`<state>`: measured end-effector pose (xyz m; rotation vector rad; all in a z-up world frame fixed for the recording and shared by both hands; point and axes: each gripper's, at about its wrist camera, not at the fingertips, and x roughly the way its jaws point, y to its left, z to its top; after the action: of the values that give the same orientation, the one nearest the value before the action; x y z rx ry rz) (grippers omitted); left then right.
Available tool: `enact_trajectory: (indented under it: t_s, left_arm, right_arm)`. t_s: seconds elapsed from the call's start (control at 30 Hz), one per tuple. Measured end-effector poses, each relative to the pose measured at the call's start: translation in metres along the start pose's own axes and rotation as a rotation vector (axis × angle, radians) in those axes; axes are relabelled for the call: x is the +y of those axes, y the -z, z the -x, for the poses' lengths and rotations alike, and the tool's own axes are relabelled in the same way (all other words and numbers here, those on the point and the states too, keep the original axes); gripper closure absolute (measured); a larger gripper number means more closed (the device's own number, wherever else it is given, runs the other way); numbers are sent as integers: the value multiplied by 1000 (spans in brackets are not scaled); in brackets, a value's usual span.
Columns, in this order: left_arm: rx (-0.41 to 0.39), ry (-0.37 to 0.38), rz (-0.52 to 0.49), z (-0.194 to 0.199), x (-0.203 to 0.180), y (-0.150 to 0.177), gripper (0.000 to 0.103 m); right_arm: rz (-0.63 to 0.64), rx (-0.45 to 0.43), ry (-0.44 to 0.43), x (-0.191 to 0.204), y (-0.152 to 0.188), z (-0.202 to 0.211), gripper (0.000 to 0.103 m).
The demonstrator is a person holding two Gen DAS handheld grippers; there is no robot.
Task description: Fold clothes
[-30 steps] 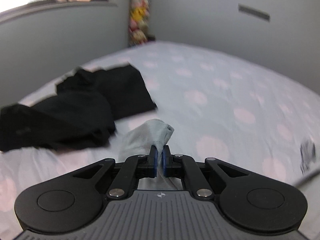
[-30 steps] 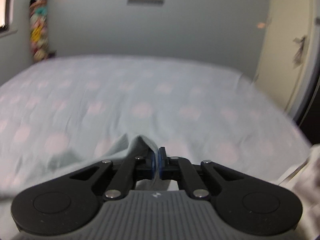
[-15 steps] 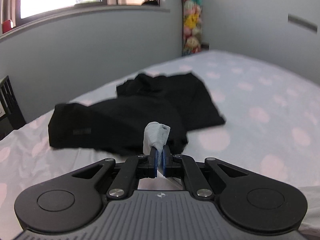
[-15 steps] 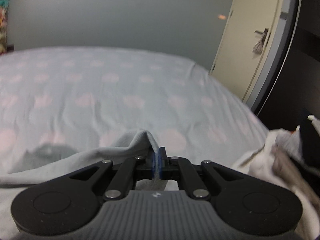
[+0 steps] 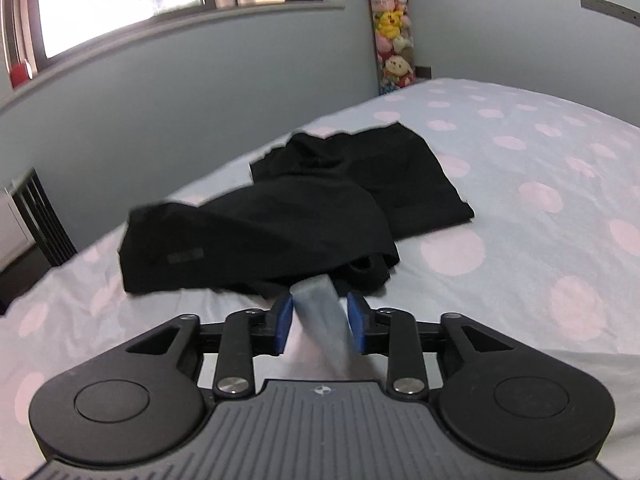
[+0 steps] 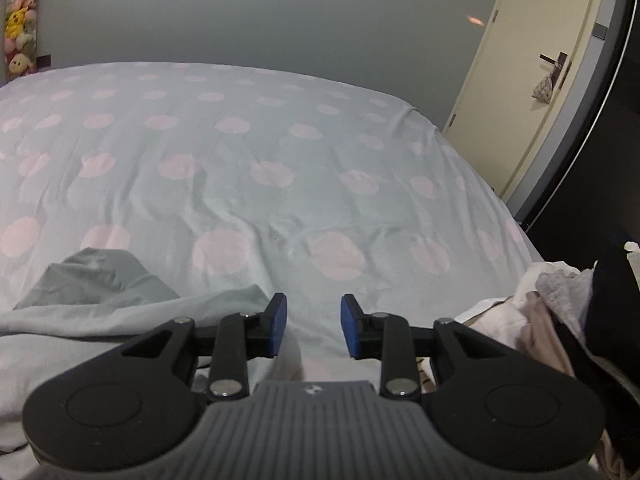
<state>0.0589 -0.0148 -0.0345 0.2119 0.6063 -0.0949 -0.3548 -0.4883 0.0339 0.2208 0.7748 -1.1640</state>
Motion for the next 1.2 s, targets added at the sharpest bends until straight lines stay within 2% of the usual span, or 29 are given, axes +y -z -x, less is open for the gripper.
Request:
enact_trajectory:
  t_s: [0.07, 0.2, 0.33, 0.47, 0.6, 0.7, 0.77, 0.8, 0.9, 1.0, 1.13, 1.2]
  left_arm:
    - [-1, -9, -3, 1, 0, 0, 57]
    - [6, 14, 2, 1, 3, -3, 56]
    - [22, 126, -25, 0, -4, -8, 56]
    - [61, 215, -96, -8, -22, -11, 53]
    - [155, 293, -207, -29, -40, -9, 50]
    - [226, 293, -276, -47, -46, -1, 48]
    - [256, 281, -297, -58, -42, 4, 43]
    - [264, 274, -299, -63, -39, 6, 43]
    - [248, 286, -287, -72, -32, 11, 32]
    - [249, 302, -252, -76, -25, 16, 29]
    - [273, 332, -145, -79, -10, 18, 28]
    - [263, 342, -138, -78, -7, 20, 28]
  right_arm:
    - [-5, -8, 7, -2, 0, -1, 68]
    - [-15, 0, -11, -1, 1, -6, 65]
    - [-4, 8, -36, 6, 2, -12, 64]
    - [12, 11, -57, 12, 2, -18, 63]
    - [19, 6, -73, 13, -1, -23, 61]
    - [14, -1, -80, 9, -2, -24, 58]
    - [7, -6, -83, 5, -2, -24, 56]
    - [6, -8, -83, 4, -1, -24, 56]
    - [8, -8, -88, 2, 1, -24, 56]
    - [1, -1, -98, 1, 3, -26, 55]
    - [-10, 8, -117, 2, 5, -30, 54]
    - [-6, 9, -122, 1, 8, -31, 54]
